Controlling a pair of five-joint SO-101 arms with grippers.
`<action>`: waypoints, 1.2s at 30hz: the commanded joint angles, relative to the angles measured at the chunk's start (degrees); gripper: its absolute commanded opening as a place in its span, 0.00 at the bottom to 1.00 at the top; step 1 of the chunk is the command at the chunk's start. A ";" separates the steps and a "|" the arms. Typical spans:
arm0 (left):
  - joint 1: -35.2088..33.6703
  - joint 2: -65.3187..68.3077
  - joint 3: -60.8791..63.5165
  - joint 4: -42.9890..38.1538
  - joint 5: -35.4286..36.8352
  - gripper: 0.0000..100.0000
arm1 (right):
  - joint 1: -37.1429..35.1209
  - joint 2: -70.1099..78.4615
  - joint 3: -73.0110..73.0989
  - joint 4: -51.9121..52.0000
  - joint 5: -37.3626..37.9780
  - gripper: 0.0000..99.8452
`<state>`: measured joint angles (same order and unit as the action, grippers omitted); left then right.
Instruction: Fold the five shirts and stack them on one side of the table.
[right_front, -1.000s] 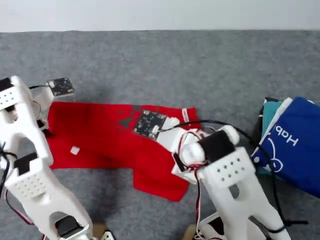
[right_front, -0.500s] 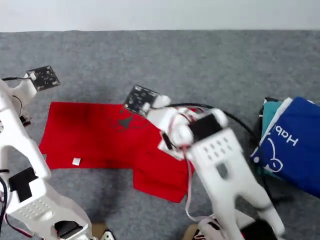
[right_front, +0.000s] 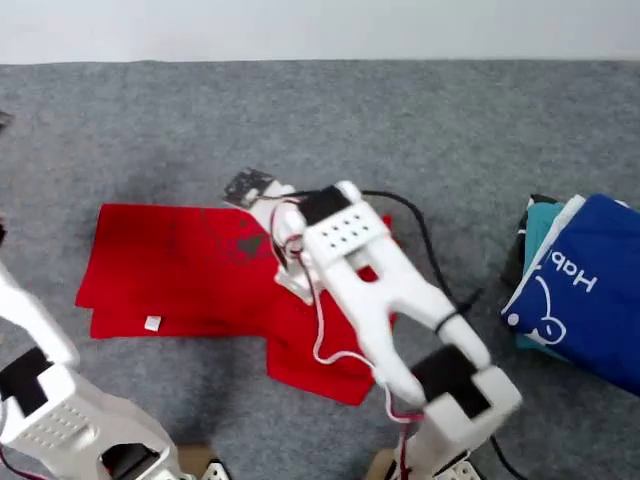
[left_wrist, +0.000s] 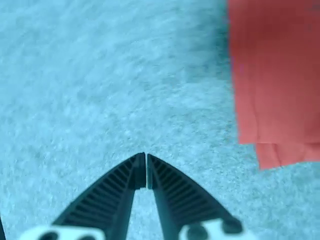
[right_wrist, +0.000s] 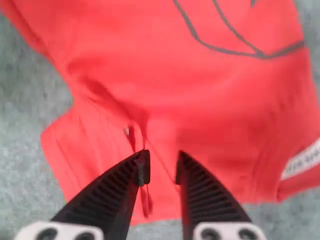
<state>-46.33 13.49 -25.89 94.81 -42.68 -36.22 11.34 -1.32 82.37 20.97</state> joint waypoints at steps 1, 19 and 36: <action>-1.67 -3.43 -3.30 -0.97 2.02 0.00 | -0.92 5.76 -8.79 -0.22 0.26 0.03; -4.31 -3.52 -3.56 -0.97 2.02 0.00 | -16.40 12.88 -14.68 20.44 3.34 0.01; 8.18 -3.52 -4.26 4.22 1.76 0.04 | 4.35 -20.09 -14.77 20.44 0.44 0.01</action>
<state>-43.96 13.49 -27.65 96.13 -41.27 -37.71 -1.32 -13.45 100.48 21.93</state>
